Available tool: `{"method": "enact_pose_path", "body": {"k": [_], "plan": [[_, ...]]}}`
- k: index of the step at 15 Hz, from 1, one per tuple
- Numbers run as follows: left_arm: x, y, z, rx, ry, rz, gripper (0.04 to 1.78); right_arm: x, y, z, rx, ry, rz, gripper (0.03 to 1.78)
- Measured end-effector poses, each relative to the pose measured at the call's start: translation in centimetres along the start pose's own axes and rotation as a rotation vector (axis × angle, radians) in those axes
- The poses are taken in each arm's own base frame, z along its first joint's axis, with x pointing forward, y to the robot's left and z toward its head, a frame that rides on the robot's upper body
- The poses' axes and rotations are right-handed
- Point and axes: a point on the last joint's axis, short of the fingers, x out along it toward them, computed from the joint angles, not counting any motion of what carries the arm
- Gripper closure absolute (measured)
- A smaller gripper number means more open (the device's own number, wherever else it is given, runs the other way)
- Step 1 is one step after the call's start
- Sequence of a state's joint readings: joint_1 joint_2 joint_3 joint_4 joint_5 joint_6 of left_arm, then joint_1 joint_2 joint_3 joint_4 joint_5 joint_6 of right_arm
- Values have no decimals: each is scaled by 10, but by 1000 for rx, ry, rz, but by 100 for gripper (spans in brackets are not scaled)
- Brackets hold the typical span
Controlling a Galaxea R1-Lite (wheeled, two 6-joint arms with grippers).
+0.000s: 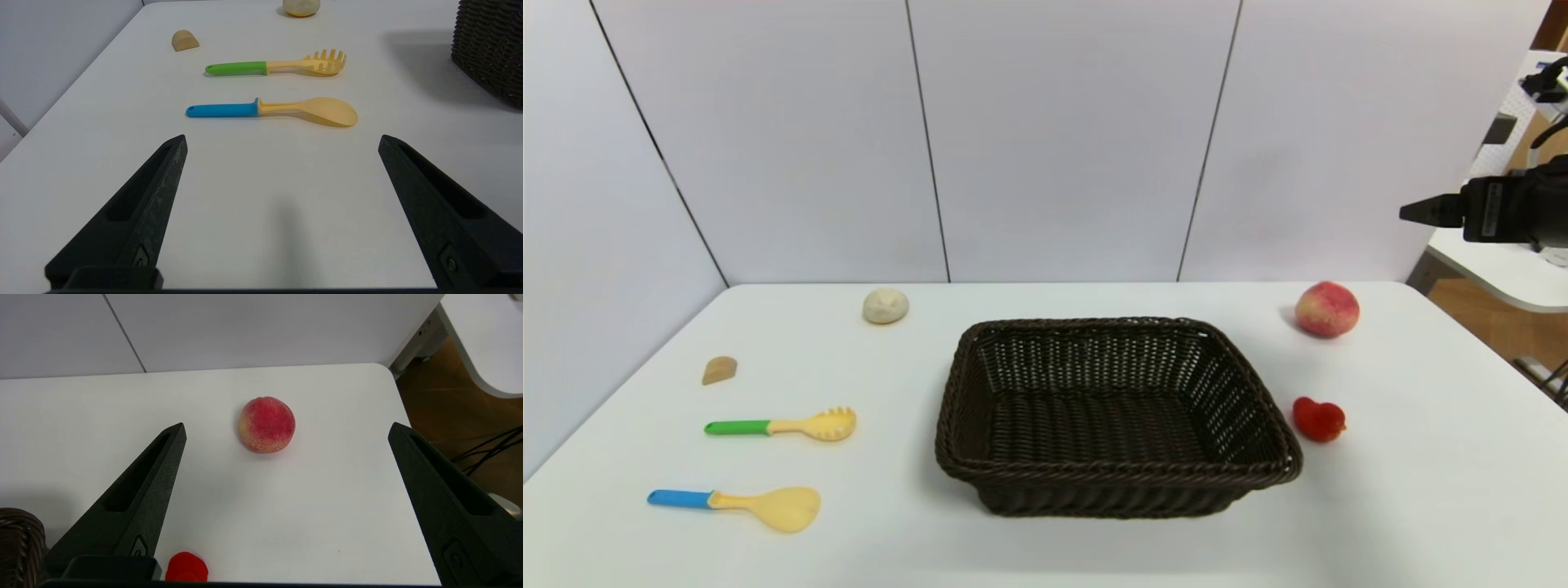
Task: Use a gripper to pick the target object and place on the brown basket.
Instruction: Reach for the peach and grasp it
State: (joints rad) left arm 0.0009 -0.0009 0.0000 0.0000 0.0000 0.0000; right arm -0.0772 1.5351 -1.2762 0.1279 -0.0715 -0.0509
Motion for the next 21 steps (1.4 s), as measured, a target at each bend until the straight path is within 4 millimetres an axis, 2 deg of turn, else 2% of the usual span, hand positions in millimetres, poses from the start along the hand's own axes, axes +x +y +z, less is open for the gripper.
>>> {"method": "enact_pose_path", "body": {"k": [4,8,11,14,17,21], "plan": [[0,0,0,0,0,0,13,27,2,9,81,67,-7,10],[0,0,0,0,0,0,13,59,8,22,86,73,-133,10],[0,0,0,0,0,0,13,84,14,21,92,101,-212,10],[0,0,0,0,0,0,13,101,17,13,124,235,-224,10],[0,0,0,0,0,0,13,113,24,-5,189,414,-249,10],[0,0,0,0,0,0,13,131,30,-19,203,467,-271,10]]}}
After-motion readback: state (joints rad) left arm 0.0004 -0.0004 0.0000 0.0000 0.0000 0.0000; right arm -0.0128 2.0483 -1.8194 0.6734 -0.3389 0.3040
